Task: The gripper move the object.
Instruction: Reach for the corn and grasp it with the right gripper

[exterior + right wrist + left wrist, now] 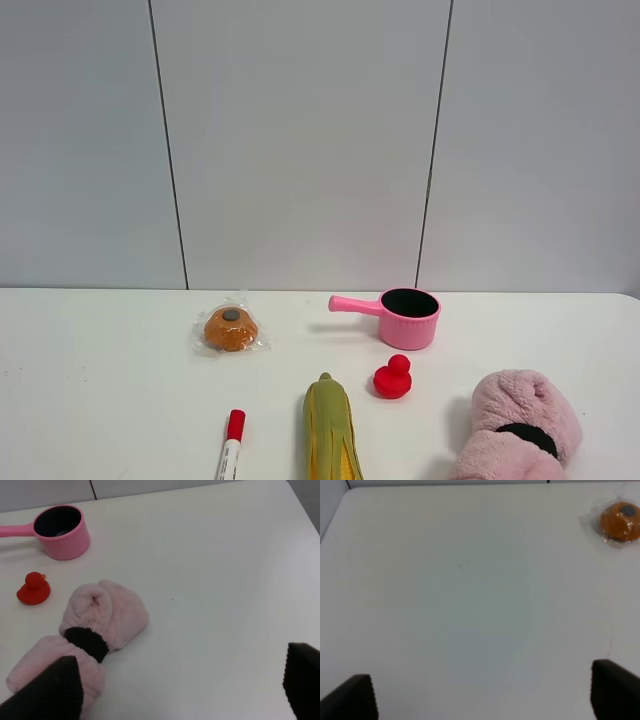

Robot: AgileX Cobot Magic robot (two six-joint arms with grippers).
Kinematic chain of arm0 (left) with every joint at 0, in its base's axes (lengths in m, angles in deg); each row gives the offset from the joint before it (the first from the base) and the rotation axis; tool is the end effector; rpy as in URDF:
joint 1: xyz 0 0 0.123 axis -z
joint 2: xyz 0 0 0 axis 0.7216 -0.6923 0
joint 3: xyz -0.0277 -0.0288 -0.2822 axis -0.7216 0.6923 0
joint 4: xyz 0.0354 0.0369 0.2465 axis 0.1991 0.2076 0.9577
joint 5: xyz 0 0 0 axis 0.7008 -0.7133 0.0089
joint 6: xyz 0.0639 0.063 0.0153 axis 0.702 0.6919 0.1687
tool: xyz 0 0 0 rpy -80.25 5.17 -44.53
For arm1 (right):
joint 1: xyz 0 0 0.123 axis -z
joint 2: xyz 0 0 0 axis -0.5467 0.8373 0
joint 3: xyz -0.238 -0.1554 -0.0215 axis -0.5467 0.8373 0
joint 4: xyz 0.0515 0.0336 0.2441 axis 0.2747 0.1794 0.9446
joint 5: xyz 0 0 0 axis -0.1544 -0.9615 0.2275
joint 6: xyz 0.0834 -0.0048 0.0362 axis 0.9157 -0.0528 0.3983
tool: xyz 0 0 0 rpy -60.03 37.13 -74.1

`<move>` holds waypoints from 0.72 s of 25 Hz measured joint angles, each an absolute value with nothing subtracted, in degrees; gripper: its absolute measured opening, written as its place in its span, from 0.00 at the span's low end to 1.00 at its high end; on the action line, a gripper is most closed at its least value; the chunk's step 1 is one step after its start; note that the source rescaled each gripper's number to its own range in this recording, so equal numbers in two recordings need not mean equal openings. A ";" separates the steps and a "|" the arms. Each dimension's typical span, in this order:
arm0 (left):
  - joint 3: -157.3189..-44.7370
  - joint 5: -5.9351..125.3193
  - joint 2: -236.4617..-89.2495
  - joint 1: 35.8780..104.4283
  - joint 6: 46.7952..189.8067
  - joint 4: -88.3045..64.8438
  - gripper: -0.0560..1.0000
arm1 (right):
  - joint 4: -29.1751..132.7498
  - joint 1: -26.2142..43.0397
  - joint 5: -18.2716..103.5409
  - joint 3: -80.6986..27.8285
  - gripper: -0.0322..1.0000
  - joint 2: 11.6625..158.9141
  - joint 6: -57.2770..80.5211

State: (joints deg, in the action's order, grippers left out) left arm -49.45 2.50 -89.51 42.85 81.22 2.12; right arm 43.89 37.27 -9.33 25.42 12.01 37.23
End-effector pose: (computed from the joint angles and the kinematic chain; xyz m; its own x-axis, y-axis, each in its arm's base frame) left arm -0.0043 0.0003 0.2737 -0.4628 -0.0768 -0.8832 -0.0862 0.9954 -0.0414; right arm -0.0047 0.0003 0.2752 -0.4599 0.0812 -0.8843 0.0940 0.9947 0.0424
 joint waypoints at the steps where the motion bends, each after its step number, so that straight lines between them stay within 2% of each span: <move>1: -49.45 2.50 -89.51 42.85 81.22 2.12 1.00 | 45.25 37.27 -9.33 25.13 0.89 12.29 36.44; 5: -49.45 2.50 -89.51 42.85 81.22 2.12 1.00 | 51.33 37.27 -8.05 18.43 0.89 18.60 31.90; 12: -49.45 2.50 -89.51 42.85 81.22 2.12 1.00 | 72.96 37.27 -4.90 -3.18 0.89 40.56 14.91; 15: -49.45 2.50 -89.51 42.85 81.22 2.12 1.00 | 80.47 37.27 -6.36 -10.73 0.89 49.22 13.22; 18: -49.45 2.50 -89.51 42.85 81.22 2.12 1.00 | 80.90 37.27 -10.45 -14.51 0.89 56.57 16.43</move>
